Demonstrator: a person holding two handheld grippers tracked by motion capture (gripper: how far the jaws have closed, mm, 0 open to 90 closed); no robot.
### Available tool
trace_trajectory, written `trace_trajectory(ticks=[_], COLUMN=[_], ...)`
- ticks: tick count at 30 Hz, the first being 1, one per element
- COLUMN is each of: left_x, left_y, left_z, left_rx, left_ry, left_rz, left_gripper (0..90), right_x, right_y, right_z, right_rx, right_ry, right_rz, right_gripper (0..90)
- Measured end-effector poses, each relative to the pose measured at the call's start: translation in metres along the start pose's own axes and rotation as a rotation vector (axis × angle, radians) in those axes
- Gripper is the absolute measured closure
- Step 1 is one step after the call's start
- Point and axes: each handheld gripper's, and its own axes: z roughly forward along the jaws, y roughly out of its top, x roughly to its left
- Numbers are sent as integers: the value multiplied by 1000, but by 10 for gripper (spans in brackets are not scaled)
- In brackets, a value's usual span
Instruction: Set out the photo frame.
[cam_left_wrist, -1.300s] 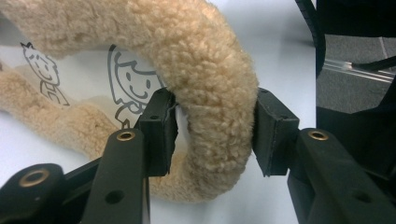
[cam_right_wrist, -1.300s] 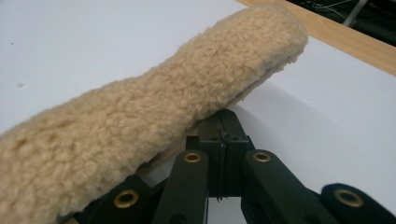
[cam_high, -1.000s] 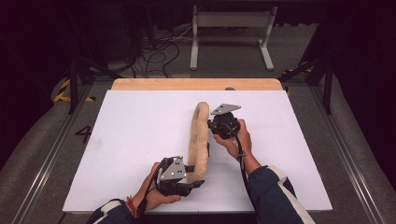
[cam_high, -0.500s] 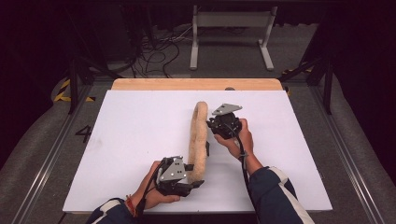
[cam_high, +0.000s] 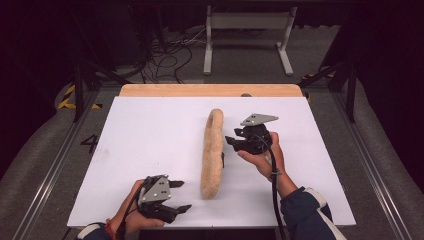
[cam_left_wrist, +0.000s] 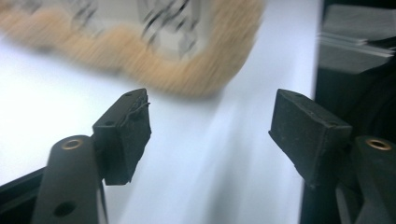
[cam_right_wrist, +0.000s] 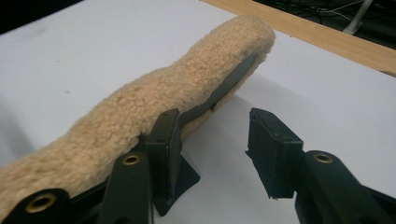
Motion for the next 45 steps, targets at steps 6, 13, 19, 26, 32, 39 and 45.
trace_trajectory(ticks=[6,13,19,26,32,39,45], left_x=[17,36,39,37,36,36,32], left_y=[-39,-64,-74,-80,-78,-77,-56], left_z=[-19,-30,-40,-45,-44,-44,-36], left_rx=[23,18,12,18,21,3,-93], left_ry=[111,154,204,215,218,204,120], left_rz=[-37,-150,-209,-239,-225,-253,-264], left_gripper=[188,150,131,126,125,126,132], right_x=[8,18,27,33,40,46,41], right_y=[1,1,2,4,12,17,14], right_z=[-14,-14,-7,9,19,22,16], right_rx=[-9,-3,7,35,64,80,102], right_ry=[29,52,75,106,137,133,111], right_rz=[16,18,55,125,161,161,158], right_gripper=[481,446,398,356,350,375,384])
